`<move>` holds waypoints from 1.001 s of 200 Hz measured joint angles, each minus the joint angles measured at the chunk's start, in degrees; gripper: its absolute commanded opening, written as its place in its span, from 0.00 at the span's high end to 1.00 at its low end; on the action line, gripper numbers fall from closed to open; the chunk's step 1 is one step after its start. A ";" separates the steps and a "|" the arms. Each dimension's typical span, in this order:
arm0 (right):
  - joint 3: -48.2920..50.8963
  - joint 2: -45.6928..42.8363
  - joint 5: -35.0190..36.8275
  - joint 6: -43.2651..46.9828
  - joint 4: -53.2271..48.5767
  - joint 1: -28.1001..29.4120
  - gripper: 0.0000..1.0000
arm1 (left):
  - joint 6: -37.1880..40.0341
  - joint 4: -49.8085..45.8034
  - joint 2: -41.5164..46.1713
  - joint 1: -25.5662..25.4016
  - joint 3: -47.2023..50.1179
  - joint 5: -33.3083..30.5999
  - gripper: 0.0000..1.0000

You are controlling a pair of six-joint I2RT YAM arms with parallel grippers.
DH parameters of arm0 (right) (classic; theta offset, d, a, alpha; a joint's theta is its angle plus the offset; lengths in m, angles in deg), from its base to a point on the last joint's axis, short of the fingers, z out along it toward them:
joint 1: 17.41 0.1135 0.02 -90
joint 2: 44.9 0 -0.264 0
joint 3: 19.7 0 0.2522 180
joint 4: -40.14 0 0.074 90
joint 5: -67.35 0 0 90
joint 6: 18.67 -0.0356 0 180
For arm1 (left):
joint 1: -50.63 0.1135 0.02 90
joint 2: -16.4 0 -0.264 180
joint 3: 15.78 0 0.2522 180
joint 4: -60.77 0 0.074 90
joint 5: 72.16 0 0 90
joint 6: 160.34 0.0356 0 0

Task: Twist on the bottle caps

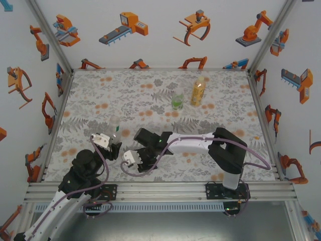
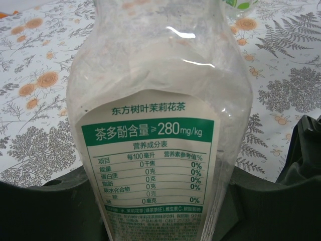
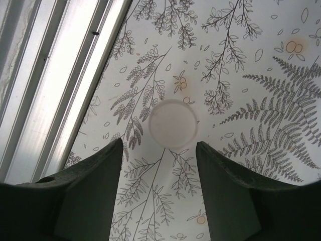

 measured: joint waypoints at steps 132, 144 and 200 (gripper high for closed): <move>-10.99 8.66 4.68 6.38 -10.99 2.64 0.51 | -0.04 -0.02 0.00 0.00 0.00 -0.24 0.87; -11.19 8.81 5.05 6.67 -11.34 2.80 0.52 | -0.04 -0.02 0.00 0.00 0.00 -0.26 0.87; -12.24 9.62 6.10 7.15 -13.03 3.54 0.56 | -0.04 -0.04 0.00 0.00 0.00 -0.24 0.87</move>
